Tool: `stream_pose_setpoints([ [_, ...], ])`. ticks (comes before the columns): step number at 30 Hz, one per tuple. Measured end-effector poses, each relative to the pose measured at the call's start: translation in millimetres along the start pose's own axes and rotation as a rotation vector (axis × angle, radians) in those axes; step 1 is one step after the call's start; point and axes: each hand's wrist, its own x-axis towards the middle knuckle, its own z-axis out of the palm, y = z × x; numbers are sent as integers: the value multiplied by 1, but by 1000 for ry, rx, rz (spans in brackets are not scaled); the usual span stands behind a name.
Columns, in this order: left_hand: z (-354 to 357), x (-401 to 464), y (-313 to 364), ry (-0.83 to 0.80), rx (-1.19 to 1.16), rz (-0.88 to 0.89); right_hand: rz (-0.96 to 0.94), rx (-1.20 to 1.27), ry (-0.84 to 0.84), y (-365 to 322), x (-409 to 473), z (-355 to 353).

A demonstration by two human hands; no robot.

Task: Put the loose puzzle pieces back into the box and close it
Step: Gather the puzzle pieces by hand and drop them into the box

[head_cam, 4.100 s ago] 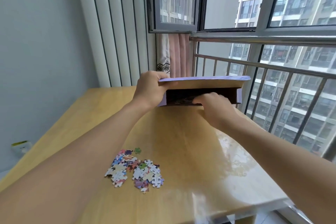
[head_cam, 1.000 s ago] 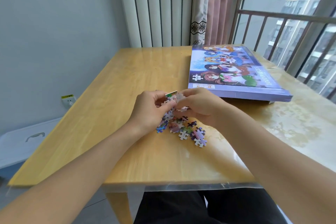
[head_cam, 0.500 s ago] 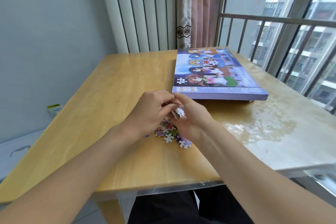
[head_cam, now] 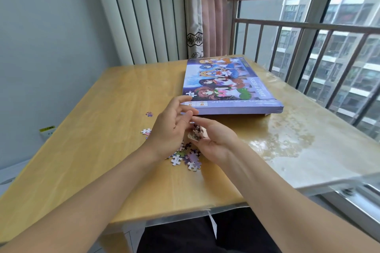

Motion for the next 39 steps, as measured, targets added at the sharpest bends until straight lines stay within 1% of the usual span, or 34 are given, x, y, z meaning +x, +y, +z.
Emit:
stream_pose_setpoints([
  [3,4,2,2,33,-66,-16,13,62,0,1,-5,-1],
  [5,-1,5,4,118,50,75,25,99,-1,-1,-12,-3],
  [6,-8,8,3,156,178,155,28,101,5,-3,-18,-4],
  [7,-16,12,2,150,344,238,27,96,13,-6,-22,-5],
  [8,-23,18,-1,80,529,296,23,89,23,-10,-27,-6],
  [9,-28,25,-3,-25,712,319,16,76,34,-16,-27,-8],
  [10,-31,33,-6,-114,849,312,13,73,49,-20,-29,-8],
  [11,-29,40,-8,-147,911,299,16,80,66,-25,-29,-9],
  [12,-27,48,-9,-117,908,290,24,99,87,-30,-28,-8],
  [15,-19,72,-4,46,766,233,41,204,134,-43,-23,-11],
  [17,-16,88,5,115,685,220,40,277,152,-54,-19,-12],
  [22,-10,112,30,147,562,239,-23,433,166,-83,-9,-3],
  [28,-9,124,52,150,531,247,-116,577,106,-125,-16,19],
  [32,-13,134,64,181,513,238,-191,654,64,-143,-5,39],
  [35,-15,141,69,190,475,224,-238,575,24,-146,9,42],
  [37,-18,146,69,196,452,220,-251,427,14,-147,16,41],
  [39,-20,151,66,195,439,222,-239,266,57,-148,23,39],
])
